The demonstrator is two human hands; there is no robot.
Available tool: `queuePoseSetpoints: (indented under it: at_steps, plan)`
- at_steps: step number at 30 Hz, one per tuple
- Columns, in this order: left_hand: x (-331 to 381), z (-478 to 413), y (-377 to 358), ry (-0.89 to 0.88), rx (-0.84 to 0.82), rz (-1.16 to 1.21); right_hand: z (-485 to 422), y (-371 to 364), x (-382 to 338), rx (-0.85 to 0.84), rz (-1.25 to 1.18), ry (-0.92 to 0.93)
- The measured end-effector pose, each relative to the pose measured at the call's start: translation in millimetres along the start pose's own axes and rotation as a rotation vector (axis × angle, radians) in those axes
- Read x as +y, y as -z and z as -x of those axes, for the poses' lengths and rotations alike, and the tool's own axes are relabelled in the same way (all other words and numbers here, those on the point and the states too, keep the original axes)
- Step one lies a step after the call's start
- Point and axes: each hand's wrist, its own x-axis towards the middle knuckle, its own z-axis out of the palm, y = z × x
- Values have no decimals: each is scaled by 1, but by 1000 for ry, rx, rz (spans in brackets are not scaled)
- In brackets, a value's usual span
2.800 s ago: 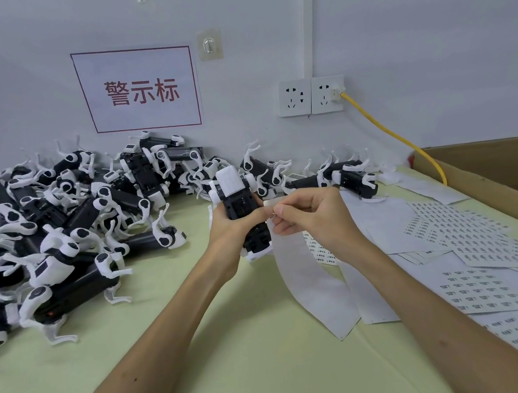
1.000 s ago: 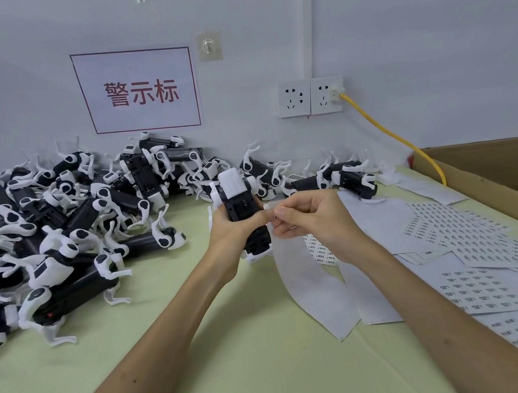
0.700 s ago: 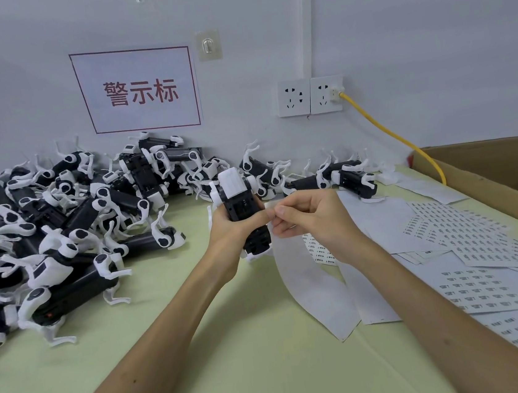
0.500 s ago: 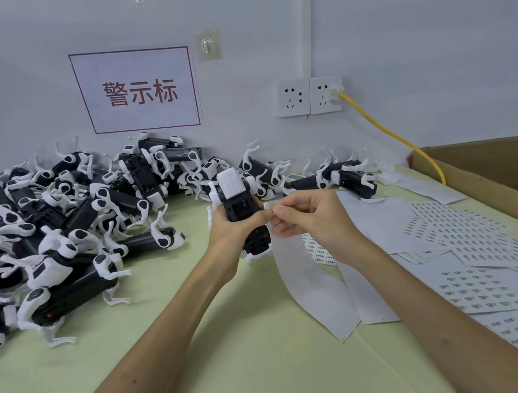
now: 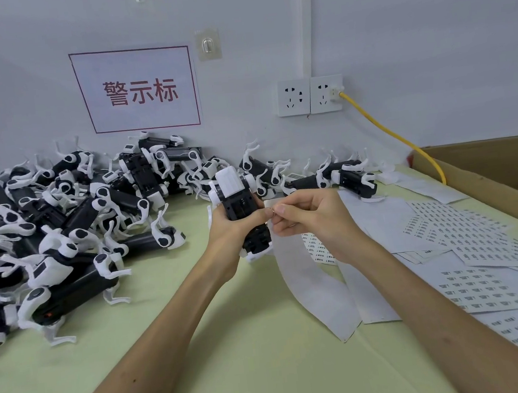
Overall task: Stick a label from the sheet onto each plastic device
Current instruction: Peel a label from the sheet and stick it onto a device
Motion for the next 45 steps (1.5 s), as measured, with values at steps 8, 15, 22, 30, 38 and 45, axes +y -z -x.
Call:
queuePoseSetpoints:
  at_steps: [8, 15, 22, 30, 38, 45]
  plan:
    - [-2, 0, 0, 1, 17, -16, 0, 0, 1, 10, -3, -6]
    - [-3, 0, 1, -4, 4, 10, 1, 0, 0, 3, 1, -3]
    - [-2, 0, 1, -3, 3, 12, 1, 0, 0, 4, -8, -5]
    - [-2, 0, 1, -3, -11, 24, 1, -1, 0, -2, -14, -4]
    - [-3, 1, 1, -10, -10, 18, 1, 0, 0, 2, -8, -7]
    - [-3, 0, 0, -5, 13, -5, 1, -1, 0, 0, -3, -3]
